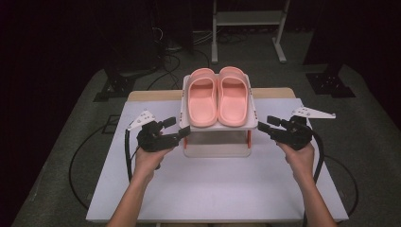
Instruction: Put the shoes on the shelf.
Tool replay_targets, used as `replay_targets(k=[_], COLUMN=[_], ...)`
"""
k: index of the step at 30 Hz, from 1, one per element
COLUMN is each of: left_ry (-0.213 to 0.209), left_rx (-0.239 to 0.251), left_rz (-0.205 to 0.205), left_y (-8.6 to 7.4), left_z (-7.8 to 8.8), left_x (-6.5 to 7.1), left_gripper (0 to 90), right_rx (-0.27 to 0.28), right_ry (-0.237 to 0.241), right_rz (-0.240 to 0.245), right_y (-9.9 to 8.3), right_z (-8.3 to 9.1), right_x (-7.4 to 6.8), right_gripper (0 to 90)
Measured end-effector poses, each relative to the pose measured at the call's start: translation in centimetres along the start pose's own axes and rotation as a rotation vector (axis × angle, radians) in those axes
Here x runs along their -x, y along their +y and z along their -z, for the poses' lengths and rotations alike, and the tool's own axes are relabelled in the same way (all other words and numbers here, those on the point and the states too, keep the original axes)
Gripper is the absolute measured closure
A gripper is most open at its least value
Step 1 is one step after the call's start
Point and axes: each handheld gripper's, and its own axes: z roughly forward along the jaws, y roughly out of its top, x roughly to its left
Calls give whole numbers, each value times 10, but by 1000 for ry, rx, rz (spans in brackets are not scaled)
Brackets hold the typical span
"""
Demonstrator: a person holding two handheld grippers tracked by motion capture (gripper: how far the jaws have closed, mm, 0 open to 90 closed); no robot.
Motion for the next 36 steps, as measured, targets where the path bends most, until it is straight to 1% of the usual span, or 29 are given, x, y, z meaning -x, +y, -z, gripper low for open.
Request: replay_targets(k=[4,15,16,20,30,33,36], left_ry=[-4,-14,-14,-13,-15,-23,-21], left_rx=[-1,4,4,4,5,7,6], left_rz=[1,4,9,11,26,42,41], left_y=[-3,-11,-12,-15,-24,-29,-30], left_z=[1,4,5,6,10,11,11], left_x=[1,3,3,2,-2,-3,-3], left_gripper=[211,204,202,199,189,185,182], right_rx=[-6,0,2,-4,-4,-10,-7], right_ry=[6,16,19,19,27,27,30], right_rz=[2,11,2,6,-6,-6,-9], right_y=[-5,-12,-14,-16,-25,-29,-31], right_z=[1,3,3,3,4,4,5], right_x=[0,-3,-4,-3,-2,-1,0], right_gripper=[429,426,425,420,417,411,411])
